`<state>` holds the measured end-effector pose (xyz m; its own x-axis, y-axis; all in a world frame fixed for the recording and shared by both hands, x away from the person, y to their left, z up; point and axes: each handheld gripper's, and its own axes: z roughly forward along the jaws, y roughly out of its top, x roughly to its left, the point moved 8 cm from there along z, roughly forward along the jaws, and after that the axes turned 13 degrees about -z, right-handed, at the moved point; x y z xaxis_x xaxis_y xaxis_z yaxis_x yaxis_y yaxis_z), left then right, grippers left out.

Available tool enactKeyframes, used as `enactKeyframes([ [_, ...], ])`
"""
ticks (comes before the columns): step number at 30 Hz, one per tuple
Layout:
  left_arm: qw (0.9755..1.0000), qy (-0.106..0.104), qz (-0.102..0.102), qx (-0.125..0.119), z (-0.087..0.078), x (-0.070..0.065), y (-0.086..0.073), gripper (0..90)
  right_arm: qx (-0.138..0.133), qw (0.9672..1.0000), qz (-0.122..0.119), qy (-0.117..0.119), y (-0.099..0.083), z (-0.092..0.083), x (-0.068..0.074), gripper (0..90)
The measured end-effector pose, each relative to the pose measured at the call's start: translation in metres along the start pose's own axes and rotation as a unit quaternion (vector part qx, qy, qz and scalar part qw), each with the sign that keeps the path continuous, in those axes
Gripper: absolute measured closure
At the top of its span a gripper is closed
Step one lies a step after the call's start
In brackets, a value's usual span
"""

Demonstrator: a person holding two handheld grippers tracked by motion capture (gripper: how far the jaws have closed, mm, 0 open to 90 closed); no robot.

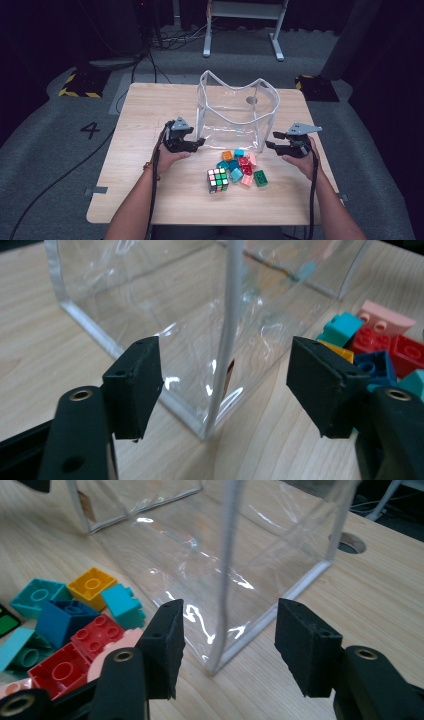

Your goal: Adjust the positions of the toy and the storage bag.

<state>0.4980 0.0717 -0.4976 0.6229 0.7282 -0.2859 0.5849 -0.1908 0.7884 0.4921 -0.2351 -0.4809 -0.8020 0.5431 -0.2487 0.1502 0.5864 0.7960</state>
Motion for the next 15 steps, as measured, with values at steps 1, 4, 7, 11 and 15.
enactKeyframes([
  [1,1.0000,0.000,0.000,0.000,0.000,0.000,0.000,31.8,0.001,1.0000,-0.006,0.001,0.002,0.002,0.003,47.0],
  [4,1.0000,-0.007,0.005,-0.001,0.006,-0.006,0.008,39.1,0.004,0.9999,-0.017,0.000,0.007,0.009,0.007,55.5],
  [7,0.9999,0.001,0.010,0.005,0.009,-0.007,0.010,59.9,-0.004,0.9999,-0.013,0.010,0.009,0.013,0.009,65.2],
  [11,0.9998,0.012,0.012,0.013,0.014,-0.004,0.010,81.6,-0.009,0.9998,-0.018,-0.006,0.007,0.014,0.005,85.3],
  [15,0.9999,-0.011,0.004,0.010,0.011,-0.009,0.005,85.8,-0.022,0.9996,-0.019,0.006,0.003,0.008,0.009,87.5],
])
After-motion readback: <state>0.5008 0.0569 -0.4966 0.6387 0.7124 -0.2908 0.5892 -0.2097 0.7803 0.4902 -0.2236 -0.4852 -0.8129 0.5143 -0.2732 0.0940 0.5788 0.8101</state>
